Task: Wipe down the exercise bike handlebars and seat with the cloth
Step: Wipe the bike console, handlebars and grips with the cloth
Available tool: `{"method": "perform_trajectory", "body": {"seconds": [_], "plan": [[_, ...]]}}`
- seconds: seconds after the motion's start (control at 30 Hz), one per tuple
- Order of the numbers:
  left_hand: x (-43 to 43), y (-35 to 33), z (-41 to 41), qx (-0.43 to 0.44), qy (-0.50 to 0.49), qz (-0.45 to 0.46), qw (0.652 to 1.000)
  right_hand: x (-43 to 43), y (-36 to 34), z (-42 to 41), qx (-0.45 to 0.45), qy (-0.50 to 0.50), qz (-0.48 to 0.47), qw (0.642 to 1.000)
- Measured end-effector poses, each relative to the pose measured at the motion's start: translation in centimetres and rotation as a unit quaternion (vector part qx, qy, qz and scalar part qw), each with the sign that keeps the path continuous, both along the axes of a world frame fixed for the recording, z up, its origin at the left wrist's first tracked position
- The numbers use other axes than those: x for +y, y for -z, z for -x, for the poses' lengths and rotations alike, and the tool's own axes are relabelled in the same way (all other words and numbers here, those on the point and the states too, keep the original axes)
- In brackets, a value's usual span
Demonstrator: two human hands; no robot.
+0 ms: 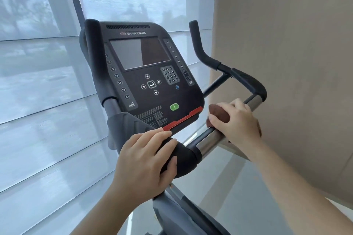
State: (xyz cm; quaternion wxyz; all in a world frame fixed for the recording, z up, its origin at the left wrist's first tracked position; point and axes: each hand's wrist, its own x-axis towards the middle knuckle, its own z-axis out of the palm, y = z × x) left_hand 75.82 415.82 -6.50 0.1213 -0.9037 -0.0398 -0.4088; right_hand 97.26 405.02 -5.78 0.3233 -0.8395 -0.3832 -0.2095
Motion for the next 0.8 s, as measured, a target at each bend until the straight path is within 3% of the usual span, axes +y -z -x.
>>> {"method": "perform_trajectory", "body": {"seconds": [0.17,0.27,0.4,0.5,0.63,0.8], "plan": [[0.0,0.1,-0.1,-0.007,-0.01,0.002,1.0,0.7,1.8,6.9,-0.12,-0.029,-0.084,0.989],[0.0,0.2,0.0,-0.003,-0.011,-0.002,1.0,1.0,-0.1,4.7,-0.103,-0.054,0.024,0.993],[0.0,0.0,0.2,0.009,-0.018,0.0,1.0,2.0,-3.9,0.0,0.027,-0.053,0.22,0.974],[0.0,-0.1,0.3,0.024,-0.021,0.005,0.999,4.0,-4.0,1.7,-0.045,-0.064,0.287,0.955],[0.2,-0.1,0.2,0.024,-0.02,0.01,0.999,4.5,-1.8,4.5,-0.142,-0.128,0.202,0.961],[0.1,-0.1,0.3,0.025,-0.02,0.018,0.999,2.7,-1.8,1.4,-0.079,-0.011,0.153,0.985]]}}
